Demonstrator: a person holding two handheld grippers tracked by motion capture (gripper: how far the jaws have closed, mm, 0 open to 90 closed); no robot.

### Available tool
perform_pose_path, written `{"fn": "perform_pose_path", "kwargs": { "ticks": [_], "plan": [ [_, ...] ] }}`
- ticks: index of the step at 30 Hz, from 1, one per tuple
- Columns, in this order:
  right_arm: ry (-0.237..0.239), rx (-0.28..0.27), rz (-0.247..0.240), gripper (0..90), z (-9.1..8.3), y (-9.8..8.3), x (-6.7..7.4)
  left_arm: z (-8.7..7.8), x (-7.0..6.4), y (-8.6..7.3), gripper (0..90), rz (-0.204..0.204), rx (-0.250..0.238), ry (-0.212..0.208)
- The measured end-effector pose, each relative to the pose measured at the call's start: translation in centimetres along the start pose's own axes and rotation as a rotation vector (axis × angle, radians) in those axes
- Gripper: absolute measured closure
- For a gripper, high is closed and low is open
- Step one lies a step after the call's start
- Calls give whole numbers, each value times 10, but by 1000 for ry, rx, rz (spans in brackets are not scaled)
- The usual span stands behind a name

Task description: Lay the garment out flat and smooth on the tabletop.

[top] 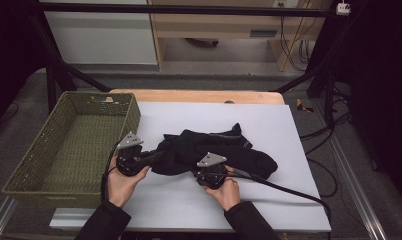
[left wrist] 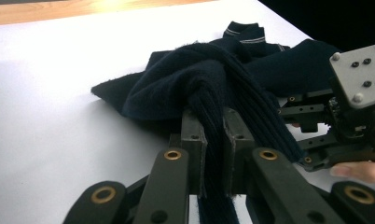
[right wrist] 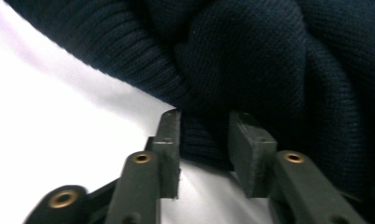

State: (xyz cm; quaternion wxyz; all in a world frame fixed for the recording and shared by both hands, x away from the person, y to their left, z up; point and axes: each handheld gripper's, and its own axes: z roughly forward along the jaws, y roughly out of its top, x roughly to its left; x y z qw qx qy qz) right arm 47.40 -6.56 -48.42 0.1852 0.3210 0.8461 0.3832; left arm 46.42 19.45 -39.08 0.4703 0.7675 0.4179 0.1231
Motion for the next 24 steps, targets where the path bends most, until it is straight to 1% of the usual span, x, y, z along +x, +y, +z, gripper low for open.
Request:
{"fn": "perform_pose_path", "kwargs": {
  "ticks": [1, 2, 3, 4, 5, 7, 9, 12, 13, 16, 18, 19, 21, 23, 24],
  "plan": [
    [-14, 7, -20, 703, 0, 1, 1, 0, -1, 0, 810, -1, -3, -2],
    [-31, 16, -34, 762, 0, 1, 3, -1, -1, 0, 811, -2, -6, -3],
    [-43, 20, -41, 788, -1, 2, 4, -2, -1, 1, 811, -6, -12, -7],
    [-45, 26, -38, 812, -1, 2, 3, -3, -1, 1, 812, -6, -15, -9],
    [-37, 32, -20, 823, -3, 3, 2, -4, -1, 2, 812, -6, -23, -7],
    [-1, 56, 4, 832, -8, 6, -3, -8, 0, 3, 813, -13, -33, -13],
    [32, 58, 19, 835, -17, 10, -8, -11, 0, 4, 813, -29, -40, -25],
    [61, 31, 33, 835, -41, 11, -17, -15, 0, 6, 814, -47, -52, -39],
    [70, 16, 50, 835, -51, 9, -21, -16, -1, 6, 814, -54, -54, -44],
    [81, -25, 85, 835, -86, 1, -37, -18, -3, 6, 814, -61, -56, -49],
    [87, -55, 118, 835, -109, -7, -49, -18, -5, 5, 815, -70, -45, -67],
    [89, -70, 132, 835, -119, -13, -54, -17, -7, 3, 815, -75, -38, -80],
    [89, -82, 147, 835, -135, -23, -62, -14, -12, -2, 814, -75, -7, -100],
    [106, -74, 169, 834, -144, -32, -65, -9, -19, -11, 814, -56, 36, -112],
    [107, -67, 168, 833, -146, -38, -65, -5, -23, -17, 813, -43, 59, -114]
  ]
}}
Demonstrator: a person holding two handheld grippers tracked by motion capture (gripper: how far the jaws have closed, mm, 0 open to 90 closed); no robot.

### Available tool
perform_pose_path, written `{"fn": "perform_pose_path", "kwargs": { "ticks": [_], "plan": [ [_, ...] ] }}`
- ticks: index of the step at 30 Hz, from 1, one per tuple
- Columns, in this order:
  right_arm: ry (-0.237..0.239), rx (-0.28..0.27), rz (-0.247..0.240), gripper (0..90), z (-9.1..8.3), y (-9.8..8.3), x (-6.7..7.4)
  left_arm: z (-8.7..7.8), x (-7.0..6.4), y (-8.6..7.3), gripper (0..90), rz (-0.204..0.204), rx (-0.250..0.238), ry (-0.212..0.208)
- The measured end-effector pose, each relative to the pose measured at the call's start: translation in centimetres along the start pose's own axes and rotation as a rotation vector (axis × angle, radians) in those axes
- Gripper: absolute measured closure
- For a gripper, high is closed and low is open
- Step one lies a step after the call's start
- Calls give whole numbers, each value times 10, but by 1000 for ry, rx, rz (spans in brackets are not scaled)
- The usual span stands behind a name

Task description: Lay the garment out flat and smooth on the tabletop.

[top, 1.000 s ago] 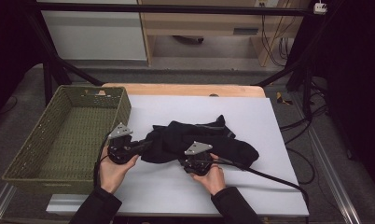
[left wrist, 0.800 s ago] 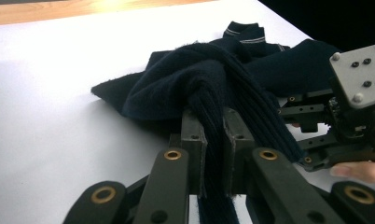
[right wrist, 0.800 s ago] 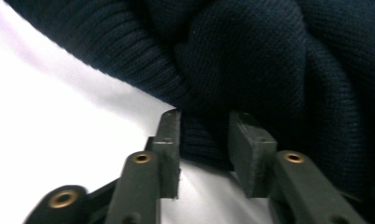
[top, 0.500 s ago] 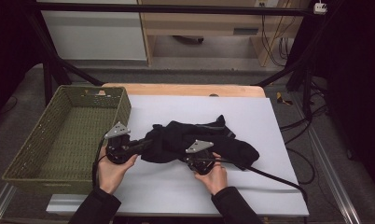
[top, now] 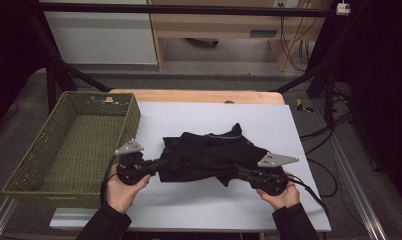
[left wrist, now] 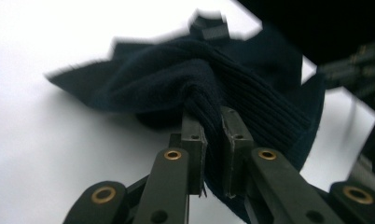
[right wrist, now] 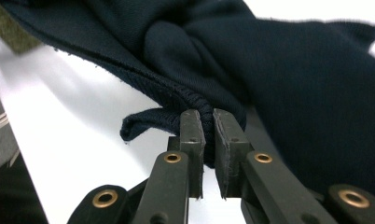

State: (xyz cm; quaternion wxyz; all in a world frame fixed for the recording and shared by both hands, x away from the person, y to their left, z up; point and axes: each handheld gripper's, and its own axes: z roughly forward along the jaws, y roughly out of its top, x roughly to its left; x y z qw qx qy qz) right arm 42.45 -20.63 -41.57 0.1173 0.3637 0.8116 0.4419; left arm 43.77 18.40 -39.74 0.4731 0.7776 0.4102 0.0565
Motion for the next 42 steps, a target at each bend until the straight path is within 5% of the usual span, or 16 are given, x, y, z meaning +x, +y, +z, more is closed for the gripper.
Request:
{"fn": "perform_pose_path", "kwargs": {
  "ticks": [5, 8, 12, 18, 23, 30, 34, 42],
  "plan": [
    [22, 136, 12, 824, 13, -25, 0, 23, -12, -33, 810, 39, 129, -1],
    [28, 169, 13, 785, 24, -31, 3, 31, -16, -39, 788, 67, 159, 17],
    [30, 75, 13, 686, 17, -25, 2, 30, -17, -35, 617, 90, 118, 28],
    [-78, -77, -18, 403, 1, -13, -10, 23, -14, -20, 289, 117, 44, 27],
    [-169, -94, 14, 282, 0, -8, -29, 25, -12, -2, 89, 133, 18, 53],
    [-241, -39, 36, 147, 7, -11, -53, 43, -5, 23, 23, 134, 26, 62],
    [-242, -6, 47, 198, 13, -21, -61, 56, -6, 35, 18, 173, 32, 52],
    [-158, 42, 31, 595, 20, -31, -59, 93, 2, 58, 52, 188, 68, 108]
  ]
}}
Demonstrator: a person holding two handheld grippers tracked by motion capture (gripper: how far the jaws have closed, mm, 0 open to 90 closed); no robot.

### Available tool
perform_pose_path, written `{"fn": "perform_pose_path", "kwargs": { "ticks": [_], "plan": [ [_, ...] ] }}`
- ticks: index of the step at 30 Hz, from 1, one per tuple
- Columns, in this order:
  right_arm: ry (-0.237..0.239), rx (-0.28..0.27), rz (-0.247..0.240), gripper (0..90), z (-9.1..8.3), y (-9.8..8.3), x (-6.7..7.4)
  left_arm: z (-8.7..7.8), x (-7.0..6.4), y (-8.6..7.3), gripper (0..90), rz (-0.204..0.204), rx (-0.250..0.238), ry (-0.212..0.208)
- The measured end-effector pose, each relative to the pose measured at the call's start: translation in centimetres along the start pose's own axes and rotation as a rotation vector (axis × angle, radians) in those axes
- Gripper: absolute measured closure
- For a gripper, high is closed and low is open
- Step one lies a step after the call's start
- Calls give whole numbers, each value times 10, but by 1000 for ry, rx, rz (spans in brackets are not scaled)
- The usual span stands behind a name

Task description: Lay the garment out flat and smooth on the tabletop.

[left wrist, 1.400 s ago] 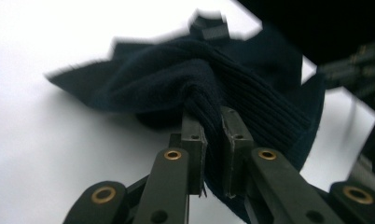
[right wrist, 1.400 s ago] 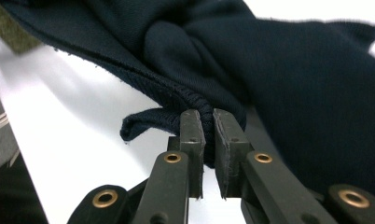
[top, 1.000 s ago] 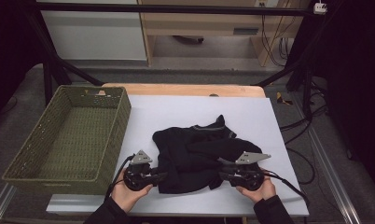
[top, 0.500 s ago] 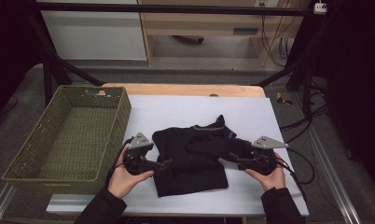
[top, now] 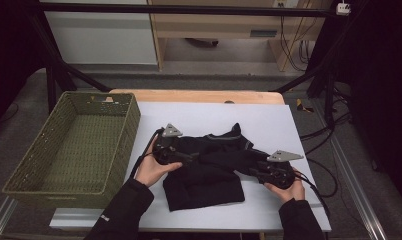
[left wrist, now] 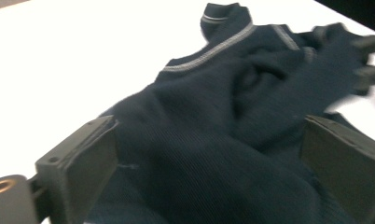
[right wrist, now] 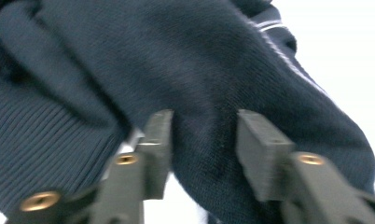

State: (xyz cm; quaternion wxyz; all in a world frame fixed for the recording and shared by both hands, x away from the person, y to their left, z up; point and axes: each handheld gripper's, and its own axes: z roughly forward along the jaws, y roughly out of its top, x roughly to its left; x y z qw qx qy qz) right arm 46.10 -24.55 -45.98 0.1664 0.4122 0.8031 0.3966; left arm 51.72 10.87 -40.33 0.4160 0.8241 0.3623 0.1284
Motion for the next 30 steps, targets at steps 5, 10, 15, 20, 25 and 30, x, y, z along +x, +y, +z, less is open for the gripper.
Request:
{"fn": "perform_pose_path", "kwargs": {
  "ticks": [5, 10, 15, 20, 25, 30],
  "plan": [
    [34, 39, -19, 786, 2, -4, 5, 18, 2, 11, 154, 12, 12, 20],
    [59, 67, -15, 830, 2, -5, 10, 38, -1, 20, 263, 44, 47, 0],
    [75, 84, -15, 841, 4, -5, 12, 62, -9, 18, 345, 92, 120, -2],
    [82, 87, -16, 843, 4, -4, 13, 80, -12, 12, 595, 131, 199, 57],
    [84, 83, -23, 844, 3, -4, 13, 69, -9, 17, 810, 90, 197, 79],
    [57, 53, -36, 848, -2, 0, 13, 29, 8, 27, 816, 35, 78, 123]
  ]
}}
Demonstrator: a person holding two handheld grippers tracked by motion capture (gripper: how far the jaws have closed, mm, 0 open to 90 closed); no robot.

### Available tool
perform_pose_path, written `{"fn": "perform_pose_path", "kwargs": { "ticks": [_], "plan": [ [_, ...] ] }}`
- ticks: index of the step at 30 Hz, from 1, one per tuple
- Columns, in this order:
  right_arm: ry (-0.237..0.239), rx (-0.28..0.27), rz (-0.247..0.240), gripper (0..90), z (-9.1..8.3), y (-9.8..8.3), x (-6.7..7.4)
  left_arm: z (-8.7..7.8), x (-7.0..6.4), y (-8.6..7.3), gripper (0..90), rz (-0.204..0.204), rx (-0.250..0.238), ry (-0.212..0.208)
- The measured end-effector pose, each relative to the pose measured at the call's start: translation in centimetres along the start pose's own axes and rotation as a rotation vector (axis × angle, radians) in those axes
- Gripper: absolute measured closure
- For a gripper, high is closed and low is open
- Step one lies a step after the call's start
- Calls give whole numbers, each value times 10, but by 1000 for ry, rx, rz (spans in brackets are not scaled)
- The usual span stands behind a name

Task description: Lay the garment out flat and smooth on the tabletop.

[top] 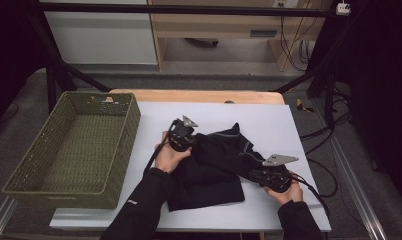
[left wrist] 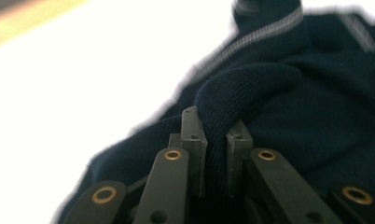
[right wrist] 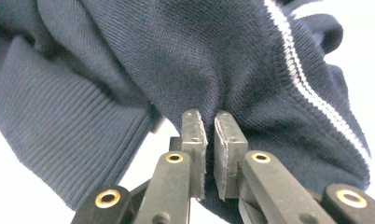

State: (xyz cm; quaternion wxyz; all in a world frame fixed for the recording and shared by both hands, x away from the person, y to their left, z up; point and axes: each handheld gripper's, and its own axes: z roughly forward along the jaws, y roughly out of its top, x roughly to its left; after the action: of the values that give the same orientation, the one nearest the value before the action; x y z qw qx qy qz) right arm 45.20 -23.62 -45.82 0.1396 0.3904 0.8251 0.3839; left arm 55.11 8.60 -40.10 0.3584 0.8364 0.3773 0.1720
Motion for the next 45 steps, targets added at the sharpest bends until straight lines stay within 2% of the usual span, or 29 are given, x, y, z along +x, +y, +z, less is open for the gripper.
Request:
{"fn": "perform_pose_path", "kwargs": {
  "ticks": [4, 7, 8, 12, 14, 15, 17, 19, 21, 24, 26, 28, 31, 34, 35, 37, 39, 41, 43, 45],
  "plan": [
    [-31, -46, -5, 849, -5, 6, -1, -32, 20, -10, 817, -59, -51, 39],
    [-39, -61, -2, 848, -6, 10, -1, -48, 29, -31, 816, -132, -53, 6],
    [-35, -55, -1, 847, -5, 10, -1, -51, 29, -39, 817, -148, -40, -9],
    [-12, 1, 13, 826, -1, 7, 1, -59, 18, -68, 811, -137, 30, -53],
    [1, -1, 19, 781, -3, 6, 3, -62, 12, -77, 798, -107, 31, -58],
    [10, -20, 22, 742, -4, 6, 4, -62, 9, -79, 777, -97, 31, -58],
    [27, -56, 38, 676, -10, 7, 6, -64, 8, -78, 678, -83, 9, -64],
    [33, -110, 48, 590, -16, 8, 6, -66, 8, -74, 556, -107, -34, -87],
    [18, -157, 57, 535, -23, 11, 4, -68, 10, -66, 451, -113, -79, -98],
    [-35, -193, 91, 450, -29, 15, -3, -69, 11, -51, 348, -99, -133, -90],
    [-92, -188, 110, 410, -28, 15, -10, -65, 11, -40, 297, -110, -155, -117],
    [-125, -166, 132, 390, -23, 12, -18, -58, 11, -29, 297, -96, -155, -116],
    [-146, -105, 145, 364, -12, 3, -26, -41, 7, -18, 313, -67, -111, -134],
    [-155, -60, 153, 357, -4, -3, -32, -22, 2, -14, 382, -50, -83, -156],
    [-152, -46, 157, 353, -2, -4, -34, -16, 0, -14, 426, -45, -68, -169],
    [-142, -15, 161, 373, 2, -5, -35, -5, -2, -16, 517, -37, -33, -163],
    [-126, 10, 159, 413, 4, -5, -35, 0, -3, -20, 661, -41, -3, -172],
    [-103, 24, 152, 527, 7, -6, -35, 2, -4, -25, 777, -34, 35, -187],
    [-68, 26, 155, 642, 7, -6, -33, 1, -6, -30, 838, -36, 64, -211],
    [-53, 42, 166, 719, 6, -5, -31, -2, -10, -36, 849, -17, 74, -242]
  ]
}}
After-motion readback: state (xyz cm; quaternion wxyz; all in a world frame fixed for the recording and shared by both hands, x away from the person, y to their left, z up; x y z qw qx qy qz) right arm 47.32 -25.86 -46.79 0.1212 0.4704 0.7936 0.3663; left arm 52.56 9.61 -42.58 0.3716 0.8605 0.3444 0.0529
